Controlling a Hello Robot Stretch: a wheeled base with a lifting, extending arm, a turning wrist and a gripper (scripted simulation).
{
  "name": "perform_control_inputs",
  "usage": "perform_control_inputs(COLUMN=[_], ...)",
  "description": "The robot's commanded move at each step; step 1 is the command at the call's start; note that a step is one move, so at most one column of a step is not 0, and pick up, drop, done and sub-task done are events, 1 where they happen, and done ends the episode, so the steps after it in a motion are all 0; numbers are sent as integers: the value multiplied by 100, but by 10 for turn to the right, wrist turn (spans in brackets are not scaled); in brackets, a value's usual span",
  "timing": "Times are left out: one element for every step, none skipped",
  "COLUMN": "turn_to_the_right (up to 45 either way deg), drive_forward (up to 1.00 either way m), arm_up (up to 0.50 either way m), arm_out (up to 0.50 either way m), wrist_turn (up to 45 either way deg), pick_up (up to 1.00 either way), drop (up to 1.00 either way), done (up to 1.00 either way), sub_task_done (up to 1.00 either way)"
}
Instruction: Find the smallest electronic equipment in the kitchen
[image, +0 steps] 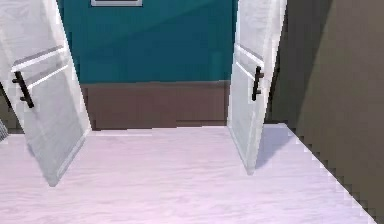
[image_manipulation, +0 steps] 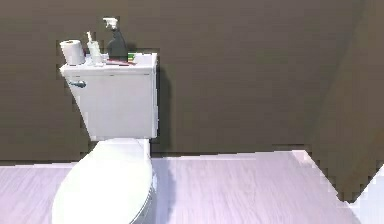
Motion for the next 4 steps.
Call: perform_control_inputs(turn_to_the_right=[0, 30, -450, -60], drive_forward=[100, 0, 0, 0], arm_up=[0, 0, 0, 0], arm_out=[0, 0, 0, 0], wrist_turn=[0, 0, 0, 0], pick_up=[0, 0, 0, 0], drop=[0, 0, 0, 0], done=[0, 0, 0, 0], sub_task_done=[0, 0, 0, 0])
